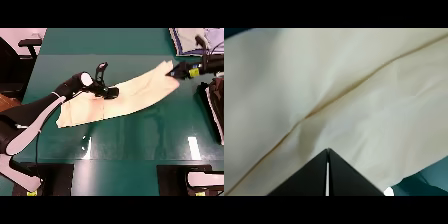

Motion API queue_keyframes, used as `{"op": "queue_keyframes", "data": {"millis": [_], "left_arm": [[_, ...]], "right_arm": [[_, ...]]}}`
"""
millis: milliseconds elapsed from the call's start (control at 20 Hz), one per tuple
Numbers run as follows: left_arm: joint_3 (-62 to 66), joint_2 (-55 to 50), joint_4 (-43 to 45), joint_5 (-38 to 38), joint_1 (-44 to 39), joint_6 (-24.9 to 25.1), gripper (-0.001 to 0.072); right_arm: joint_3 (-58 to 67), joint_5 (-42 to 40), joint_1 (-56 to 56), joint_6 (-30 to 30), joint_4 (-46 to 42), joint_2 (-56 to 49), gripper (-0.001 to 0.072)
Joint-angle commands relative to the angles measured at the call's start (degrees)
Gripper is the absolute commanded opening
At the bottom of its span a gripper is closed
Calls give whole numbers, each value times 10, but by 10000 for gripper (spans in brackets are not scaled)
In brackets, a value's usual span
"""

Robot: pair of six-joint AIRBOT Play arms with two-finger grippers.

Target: Fold the shirts.

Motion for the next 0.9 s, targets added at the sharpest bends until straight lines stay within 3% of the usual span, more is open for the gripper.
{"op": "queue_keyframes", "data": {"millis": [0, 400, 500, 700, 850], "left_arm": [[21, -36, -3, 1, -13, -13, 24], [35, -46, 2, 2, -13, -21, 24], [67, -45, 5, -38, -2, -19, 24], [125, 19, 53, -101, 75, -9, 24], [151, 106, 107, -125, 168, -6, 24]], "right_arm": [[65, -9, 60, 20, 18, 43, 14], [122, -61, 203, 33, 18, 44, 15], [122, -74, 222, 33, 19, 43, 14], [122, -93, 264, 33, 21, 40, 15], [122, -161, 342, 18, 82, 5, 15]]}}
